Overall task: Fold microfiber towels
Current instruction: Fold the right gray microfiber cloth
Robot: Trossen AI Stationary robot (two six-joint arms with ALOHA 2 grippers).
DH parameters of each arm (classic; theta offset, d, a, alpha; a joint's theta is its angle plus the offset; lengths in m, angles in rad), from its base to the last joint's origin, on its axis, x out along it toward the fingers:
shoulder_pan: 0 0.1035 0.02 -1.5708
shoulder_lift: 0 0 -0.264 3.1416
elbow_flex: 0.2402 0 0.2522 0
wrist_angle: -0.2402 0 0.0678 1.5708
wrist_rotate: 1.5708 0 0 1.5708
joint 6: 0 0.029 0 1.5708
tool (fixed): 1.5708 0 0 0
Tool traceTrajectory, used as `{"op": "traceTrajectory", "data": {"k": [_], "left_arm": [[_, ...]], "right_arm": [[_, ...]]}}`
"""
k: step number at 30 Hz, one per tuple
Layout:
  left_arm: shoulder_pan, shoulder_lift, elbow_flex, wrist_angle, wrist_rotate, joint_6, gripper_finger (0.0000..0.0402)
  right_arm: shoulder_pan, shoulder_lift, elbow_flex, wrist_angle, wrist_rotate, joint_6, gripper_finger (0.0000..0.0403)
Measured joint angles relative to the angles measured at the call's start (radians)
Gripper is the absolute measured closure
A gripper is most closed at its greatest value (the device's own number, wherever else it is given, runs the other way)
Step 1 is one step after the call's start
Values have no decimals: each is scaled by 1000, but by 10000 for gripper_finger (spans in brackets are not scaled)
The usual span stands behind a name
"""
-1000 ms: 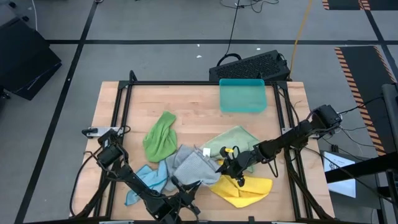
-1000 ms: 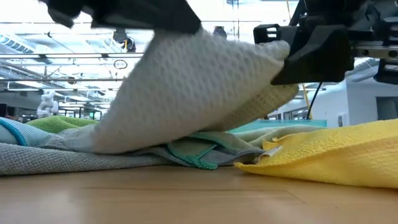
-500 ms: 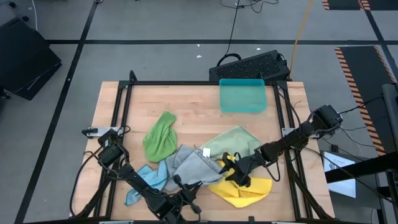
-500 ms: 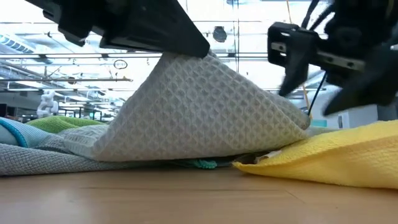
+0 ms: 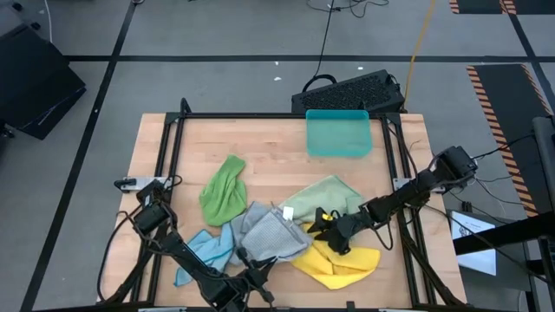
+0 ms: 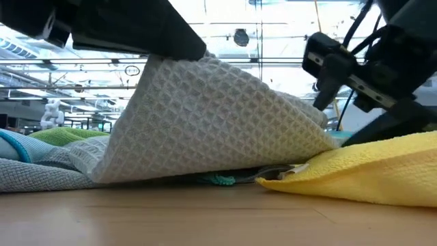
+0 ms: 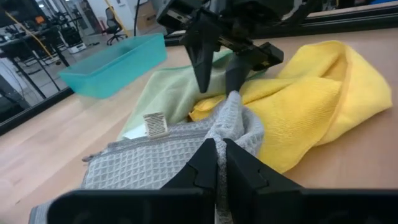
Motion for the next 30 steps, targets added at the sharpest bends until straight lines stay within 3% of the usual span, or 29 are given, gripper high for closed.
{"op": "traceTrajectory", "data": {"k": [7,11,15,21,25,30], "left_arm": [[0,0,0,-49,0,-78,387],[0,0,0,-49,0,-80,383],[1,0,0,-56,2,-77,394],[2,0,0,-66,7,-95,381],[2,0,0,-71,17,-99,394],[5,0,0,-74,22,-99,381]], "right_arm": [[-39,0,0,23,-150,49,254],[-26,0,0,27,-152,59,249],[-13,38,0,63,-153,64,225],[0,103,0,177,-125,71,195],[0,111,0,196,-127,79,195],[6,111,0,202,-127,87,206]]}}
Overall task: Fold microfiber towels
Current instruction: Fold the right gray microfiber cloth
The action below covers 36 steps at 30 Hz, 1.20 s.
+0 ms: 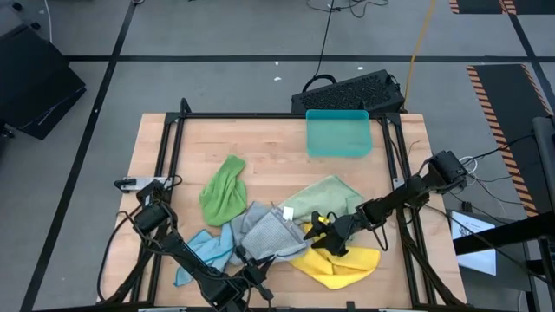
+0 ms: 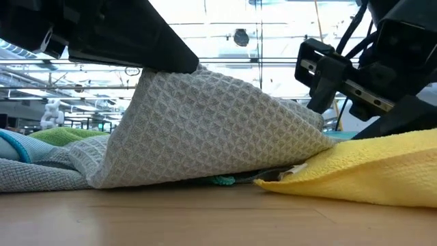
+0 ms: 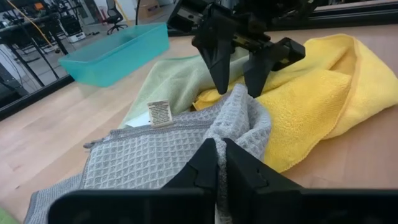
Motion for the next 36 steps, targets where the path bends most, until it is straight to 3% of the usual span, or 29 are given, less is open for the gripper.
{"op": "traceTrajectory", "data": {"k": [4,8,15,21,27,31,36], "left_arm": [[2,0,0,-17,1,0,392],[7,0,-1,-32,-3,-32,389],[17,0,-1,-28,23,-34,394],[16,0,-1,-27,23,-33,381],[18,0,-1,-28,22,-25,393],[21,0,-1,-23,8,-36,381],[23,0,-1,-23,7,-32,394]], "right_arm": [[20,0,0,7,20,23,210],[44,-12,-8,-16,128,26,207],[47,-74,-66,17,128,8,182],[21,-68,-72,46,47,1,176],[4,2,-64,150,-45,-53,182],[-15,55,-31,176,-54,-54,189],[-34,115,18,172,-56,-51,210]]}}
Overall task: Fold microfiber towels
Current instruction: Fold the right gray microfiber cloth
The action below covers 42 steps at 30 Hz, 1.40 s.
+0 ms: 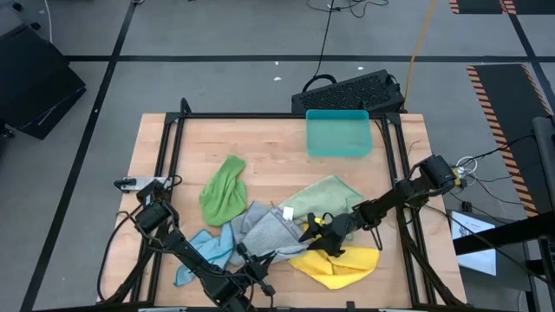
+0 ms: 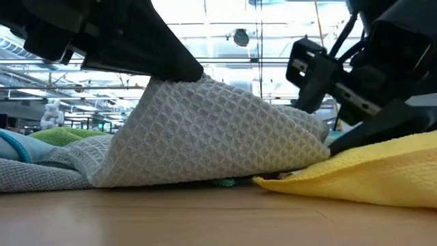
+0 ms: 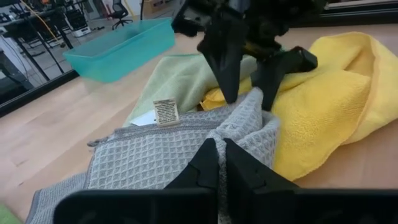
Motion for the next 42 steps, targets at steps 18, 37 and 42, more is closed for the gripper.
{"op": "traceTrajectory", "data": {"k": [18,37,42], "left_arm": [[15,-6,0,-85,-30,30,381],[77,-213,0,-112,-3,328,385],[170,-277,1,-195,17,342,394]], "right_arm": [[2,-69,12,-60,-23,199,390],[-166,-503,11,-344,-20,359,399],[-264,-580,11,-363,-20,370,399]]}}
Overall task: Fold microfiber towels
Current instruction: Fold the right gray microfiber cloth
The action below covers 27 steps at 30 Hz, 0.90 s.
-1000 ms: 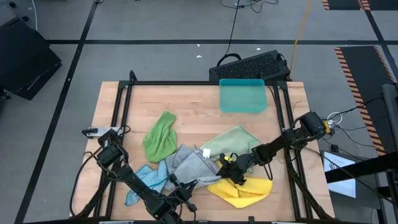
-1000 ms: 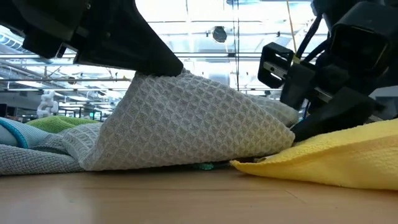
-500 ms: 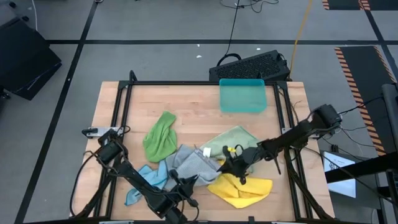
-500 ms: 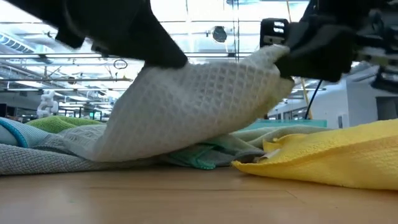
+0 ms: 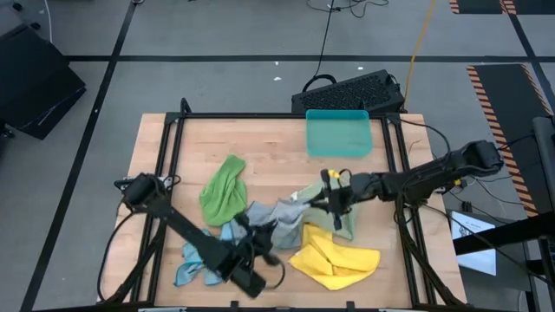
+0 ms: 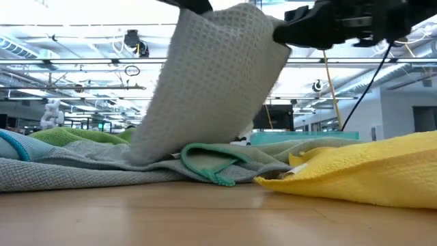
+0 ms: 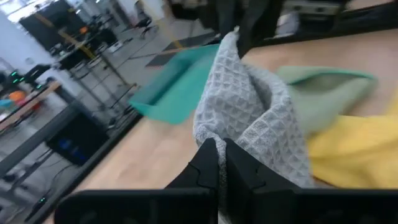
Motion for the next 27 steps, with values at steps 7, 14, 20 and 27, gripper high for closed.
{"op": "traceTrajectory", "data": {"k": [7,14,20,27], "left_arm": [[173,-106,-1,-44,126,162,392],[317,-212,1,70,405,295,386],[293,-141,0,97,544,209,394],[195,-16,-1,148,609,0,383]], "right_arm": [[-178,-81,0,-11,0,-62,399],[-290,-192,0,-148,-88,-54,400],[-260,-190,-1,-344,-261,111,400],[-144,-137,-51,-346,-364,265,400]]}}
